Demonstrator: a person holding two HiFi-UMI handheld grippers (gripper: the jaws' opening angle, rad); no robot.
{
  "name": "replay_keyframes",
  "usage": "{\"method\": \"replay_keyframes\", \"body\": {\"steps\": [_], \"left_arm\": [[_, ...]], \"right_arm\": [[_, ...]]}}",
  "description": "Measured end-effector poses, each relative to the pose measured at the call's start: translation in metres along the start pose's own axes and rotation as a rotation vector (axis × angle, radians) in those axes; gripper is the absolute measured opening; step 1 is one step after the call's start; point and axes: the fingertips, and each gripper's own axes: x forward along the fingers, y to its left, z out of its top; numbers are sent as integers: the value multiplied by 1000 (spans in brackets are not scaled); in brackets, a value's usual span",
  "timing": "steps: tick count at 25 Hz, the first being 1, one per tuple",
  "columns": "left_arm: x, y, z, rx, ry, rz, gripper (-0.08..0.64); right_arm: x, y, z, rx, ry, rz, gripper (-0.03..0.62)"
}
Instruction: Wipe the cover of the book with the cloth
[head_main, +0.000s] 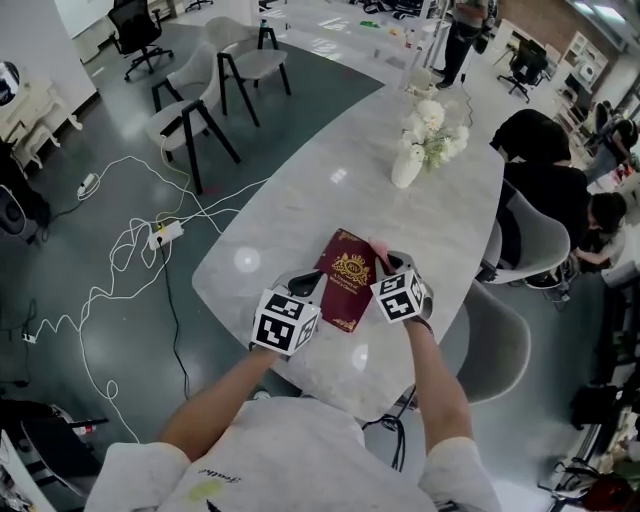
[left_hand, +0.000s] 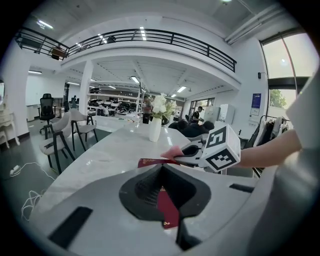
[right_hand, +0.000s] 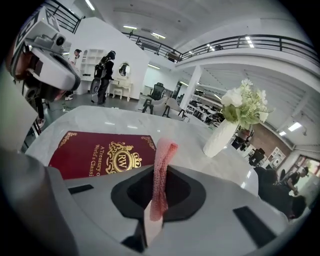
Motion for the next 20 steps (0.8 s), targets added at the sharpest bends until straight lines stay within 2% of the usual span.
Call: {"method": "replay_keyframes", "body": {"steps": [7,20], "left_arm": [[1,0,-3,-12,6,-4,6],[-12,2,-3,-10,-8,0,6]], "right_arm": [[12,20,-12,-2,47,55,17],[9,36,-7,7,53,73,17]]}}
